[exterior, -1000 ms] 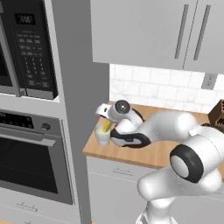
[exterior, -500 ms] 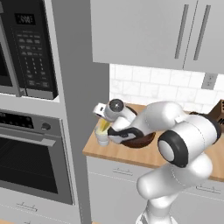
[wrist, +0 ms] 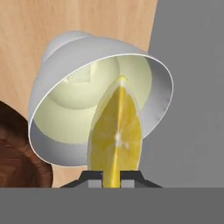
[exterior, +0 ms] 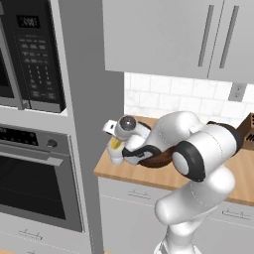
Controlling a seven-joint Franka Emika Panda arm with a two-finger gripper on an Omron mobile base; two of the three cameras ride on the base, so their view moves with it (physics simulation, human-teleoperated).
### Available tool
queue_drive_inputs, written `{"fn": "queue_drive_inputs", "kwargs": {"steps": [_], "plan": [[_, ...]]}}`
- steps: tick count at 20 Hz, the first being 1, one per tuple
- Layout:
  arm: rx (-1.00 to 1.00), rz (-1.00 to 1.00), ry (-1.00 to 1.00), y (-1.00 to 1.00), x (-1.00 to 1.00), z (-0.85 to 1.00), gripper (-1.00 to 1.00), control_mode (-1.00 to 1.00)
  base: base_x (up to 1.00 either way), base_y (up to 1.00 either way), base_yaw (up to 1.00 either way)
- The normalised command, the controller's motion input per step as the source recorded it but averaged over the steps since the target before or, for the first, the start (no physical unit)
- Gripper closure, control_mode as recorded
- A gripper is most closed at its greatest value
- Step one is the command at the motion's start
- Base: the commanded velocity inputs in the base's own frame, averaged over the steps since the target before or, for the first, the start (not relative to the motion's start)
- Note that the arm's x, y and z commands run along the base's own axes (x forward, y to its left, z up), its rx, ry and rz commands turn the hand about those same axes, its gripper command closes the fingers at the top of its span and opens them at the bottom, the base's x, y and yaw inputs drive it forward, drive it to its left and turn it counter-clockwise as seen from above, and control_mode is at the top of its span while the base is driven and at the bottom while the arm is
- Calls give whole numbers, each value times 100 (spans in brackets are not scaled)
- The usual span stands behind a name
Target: Grab a lemon wedge from the fridge and one ice cube from the ice bowl, and put them in the glass of lemonade.
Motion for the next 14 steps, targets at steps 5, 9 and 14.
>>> {"fn": "queue_drive_inputs", "kwargs": {"steps": [5,9,14], "plan": [[0,-3,0,7,0,0,100,-100,0,0,0],[0,-4,0,1,0,12,-100,-100,0,0,0],[0,-7,0,0,-1,32,-100,-100,0,0,0]]}}
